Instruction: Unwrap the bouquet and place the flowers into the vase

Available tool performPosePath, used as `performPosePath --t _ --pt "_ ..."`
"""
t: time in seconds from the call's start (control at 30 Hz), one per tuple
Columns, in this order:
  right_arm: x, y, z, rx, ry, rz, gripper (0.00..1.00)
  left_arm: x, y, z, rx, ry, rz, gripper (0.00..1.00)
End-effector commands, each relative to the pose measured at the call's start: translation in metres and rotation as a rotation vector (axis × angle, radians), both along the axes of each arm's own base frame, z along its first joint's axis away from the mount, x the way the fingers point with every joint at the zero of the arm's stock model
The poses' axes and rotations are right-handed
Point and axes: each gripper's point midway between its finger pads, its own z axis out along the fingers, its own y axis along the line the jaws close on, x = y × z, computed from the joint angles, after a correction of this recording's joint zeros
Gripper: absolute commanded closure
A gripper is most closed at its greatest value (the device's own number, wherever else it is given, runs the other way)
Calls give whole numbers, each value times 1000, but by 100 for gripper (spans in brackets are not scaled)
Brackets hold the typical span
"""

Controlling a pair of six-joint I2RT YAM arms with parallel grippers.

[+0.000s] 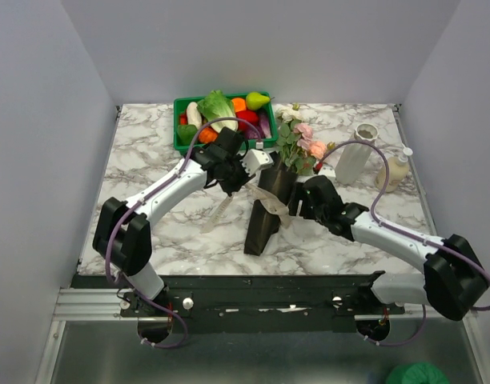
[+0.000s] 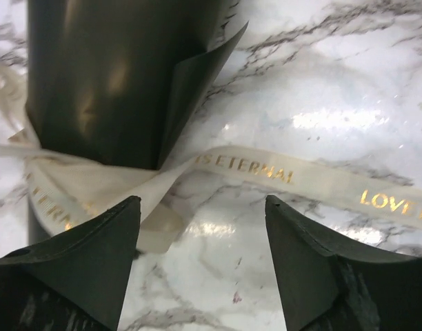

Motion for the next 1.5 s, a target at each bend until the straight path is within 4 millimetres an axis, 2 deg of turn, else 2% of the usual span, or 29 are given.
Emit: performPosePath --t 0.0,0.13,0.2,0.27,0.4,0.53,0.7,0.8,0.9,0.93,0.97,1.13,1.2,1.23,1.33,1.43,1.47 --pt "-24 22 2 197 75 19 19 -9 5 5 -3 6 3 100" --pt "-38 47 0 349 170 41 19 -9 6 5 0 6 2 100" --pt "-39 54 -3 408 202 13 19 -10 7 5 1 7 2 100" --pt "-34 61 -1 454 191 2 21 -11 7 4 2 8 2 100" --pt "-20 60 6 465 148 -53 27 -14 10 1 9 7 3 100" --pt "-8 53 5 438 114 -108 40 -14 12 1 16 2 3 100" --pt "-1 45 -2 418 110 -157 47 -14 13 2 18 -6 3 100" --pt "-1 43 -10 404 123 -173 57 -15 13 1 15 -2 3 100" --pt "4 45 -7 418 97 -166 68 -16 14 0 15 4 7 100" --pt "4 45 -6 415 91 -164 78 -16 14 -1 15 6 8 100" --pt "5 44 -2 416 78 -162 82 -17 14 -1 15 7 10 100" --pt "1 31 13 390 34 -166 100 -16 16 -3 20 2 19 100" --pt "0 26 28 395 -6 -168 100 -16 16 2 14 -1 26 100" --pt "-4 20 28 378 -1 -174 100 -17 16 4 10 0 29 100" --pt "-11 -1 49 358 -73 -203 100 -13 23 23 -5 -26 76 100" --pt "-19 -25 60 305 -108 -260 99 -5 38 40 -8 -53 150 100" --pt "-21 -32 62 288 -120 -273 99 1 54 45 0 -60 210 100"
